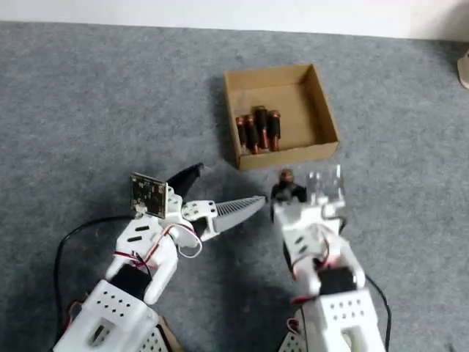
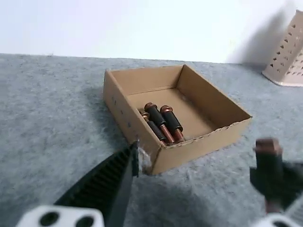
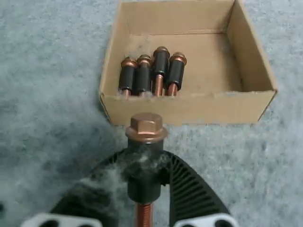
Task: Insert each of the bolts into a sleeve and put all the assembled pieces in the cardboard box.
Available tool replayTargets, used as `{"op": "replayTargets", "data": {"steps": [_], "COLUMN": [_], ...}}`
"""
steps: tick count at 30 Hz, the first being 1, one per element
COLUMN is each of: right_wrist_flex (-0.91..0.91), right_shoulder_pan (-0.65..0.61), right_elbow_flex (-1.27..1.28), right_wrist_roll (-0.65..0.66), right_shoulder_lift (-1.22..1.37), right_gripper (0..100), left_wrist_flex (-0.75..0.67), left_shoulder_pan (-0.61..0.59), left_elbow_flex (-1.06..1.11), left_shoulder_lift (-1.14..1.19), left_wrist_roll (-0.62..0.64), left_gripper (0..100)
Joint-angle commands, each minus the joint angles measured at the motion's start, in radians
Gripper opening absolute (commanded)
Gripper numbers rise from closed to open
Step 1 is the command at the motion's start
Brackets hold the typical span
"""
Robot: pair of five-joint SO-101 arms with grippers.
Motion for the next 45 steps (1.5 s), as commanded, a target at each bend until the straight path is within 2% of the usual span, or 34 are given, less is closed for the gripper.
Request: {"op": "replayTargets", "data": {"steps": [1, 6, 15, 25, 27, 30, 31, 34, 38, 41, 45], "right_wrist_flex": [-0.035, -0.035, -0.035, -0.03, -0.028, 0.028, 0.084, 0.274, 0.346, 0.392, 0.394], "right_shoulder_pan": [0.015, 0.016, 0.108, 0.142, 0.131, 0.125, 0.124, 0.107, 0.093, 0.091, 0.091], "right_elbow_flex": [-0.28, -0.615, -1.135, -1.457, -1.471, -1.475, -1.477, -1.48, -1.461, -1.34, -1.147], "right_wrist_roll": [-0.009, -0.009, -0.009, -0.009, -0.009, -0.011, -0.011, -0.011, -0.018, -0.06, -0.074], "right_shoulder_lift": [0.266, 0.605, 1.147, 1.598, 1.643, 1.643, 1.63, 1.569, 1.423, 1.291, 1.069], "right_gripper": [0.5, 0.5, 0.5, 1.3, 6.8, 21.2, 23.1, 17.2, 0.3, 1.4, 0.6], "left_wrist_flex": [-0.002, -0.005, -0.005, -0.005, -0.005, -0.005, -0.005, -0.005, -0.005, -0.002, 0.0], "left_shoulder_pan": [-0.012, -0.013, -0.012, -0.007, -0.005, -0.005, -0.005, -0.005, -0.007, -0.007, -0.005], "left_elbow_flex": [-0.016, -0.001, 0.004, 0.007, 0.007, 0.007, 0.007, 0.007, 0.008, 0.008, 0.008], "left_shoulder_lift": [-0.001, -0.001, -0.001, -0.001, -0.001, -0.001, -0.001, -0.002, -0.01, -0.012, -0.012], "left_wrist_roll": [-0.026, -0.028, -0.028, -0.028, -0.028, -0.028, -0.028, -0.028, -0.028, -0.04, -0.117], "left_gripper": [50, 50, 50, 50, 50, 50, 50, 50, 50, 50, 50]}}
